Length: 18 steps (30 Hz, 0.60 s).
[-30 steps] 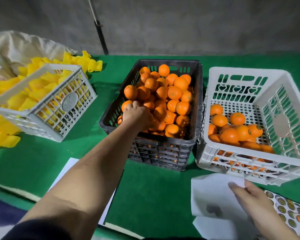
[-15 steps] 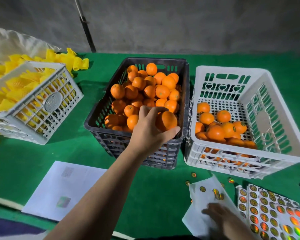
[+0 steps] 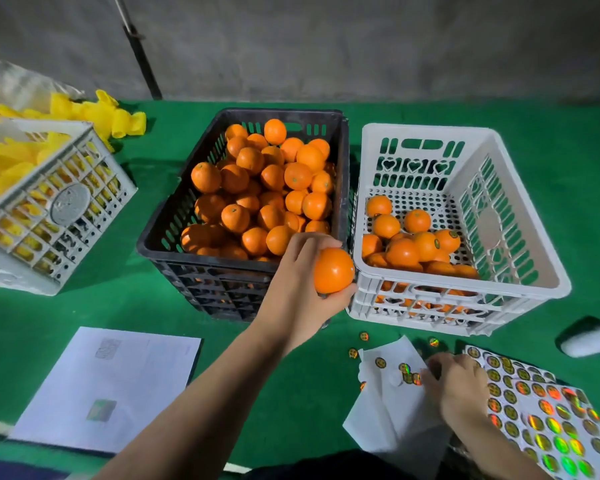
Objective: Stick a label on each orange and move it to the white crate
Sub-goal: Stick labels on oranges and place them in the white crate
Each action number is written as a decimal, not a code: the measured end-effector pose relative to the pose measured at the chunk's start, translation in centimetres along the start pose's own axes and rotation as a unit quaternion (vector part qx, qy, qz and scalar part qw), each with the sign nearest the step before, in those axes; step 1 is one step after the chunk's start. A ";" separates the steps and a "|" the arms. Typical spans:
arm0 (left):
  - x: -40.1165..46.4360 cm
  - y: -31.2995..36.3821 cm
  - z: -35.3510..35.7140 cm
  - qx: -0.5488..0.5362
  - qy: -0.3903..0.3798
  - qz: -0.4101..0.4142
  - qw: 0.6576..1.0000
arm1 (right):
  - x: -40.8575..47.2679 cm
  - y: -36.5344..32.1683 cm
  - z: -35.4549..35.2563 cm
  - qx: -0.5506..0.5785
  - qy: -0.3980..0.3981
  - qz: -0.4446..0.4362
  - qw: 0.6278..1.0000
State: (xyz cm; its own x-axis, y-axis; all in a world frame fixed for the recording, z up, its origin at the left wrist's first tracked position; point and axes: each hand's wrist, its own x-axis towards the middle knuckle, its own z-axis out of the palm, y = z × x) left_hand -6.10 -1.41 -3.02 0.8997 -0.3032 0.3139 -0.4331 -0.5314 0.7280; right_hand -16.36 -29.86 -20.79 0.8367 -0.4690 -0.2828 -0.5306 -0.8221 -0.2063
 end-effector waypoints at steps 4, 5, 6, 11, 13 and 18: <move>-1.8 1.2 0.2 -0.070 -0.036 -0.028 0.997 | -0.4 -0.7 -1.8 0.232 -0.003 -0.066 0.970; -2.3 1.6 0.3 -0.101 -0.054 -0.048 0.992 | -0.8 -1.1 -2.7 0.272 -0.014 -0.074 0.959; -2.8 2.1 0.4 -0.125 -0.071 -0.064 0.988 | -1.3 -1.5 -3.6 0.302 -0.024 -0.083 0.949; -4.5 2.8 1.4 -0.137 -0.136 -0.106 0.975 | -3.2 -3.9 -9.9 0.383 -0.039 -0.195 0.902; -4.5 2.9 1.4 -0.128 -0.153 -0.136 0.970 | -3.7 -4.8 -12.4 0.390 -0.058 -0.231 0.890; -3.3 2.5 0.9 -0.247 -0.189 -0.259 0.914 | -3.5 -6.4 -16.3 0.419 -0.079 -0.299 0.854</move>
State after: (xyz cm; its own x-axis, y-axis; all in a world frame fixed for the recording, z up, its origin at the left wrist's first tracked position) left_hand -10.17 -2.44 -2.74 0.8539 -0.4128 -0.3170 0.2079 -0.2878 0.9348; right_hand -13.67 -28.17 -3.24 0.9984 0.0566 -0.0013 0.0186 -0.3488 -0.9370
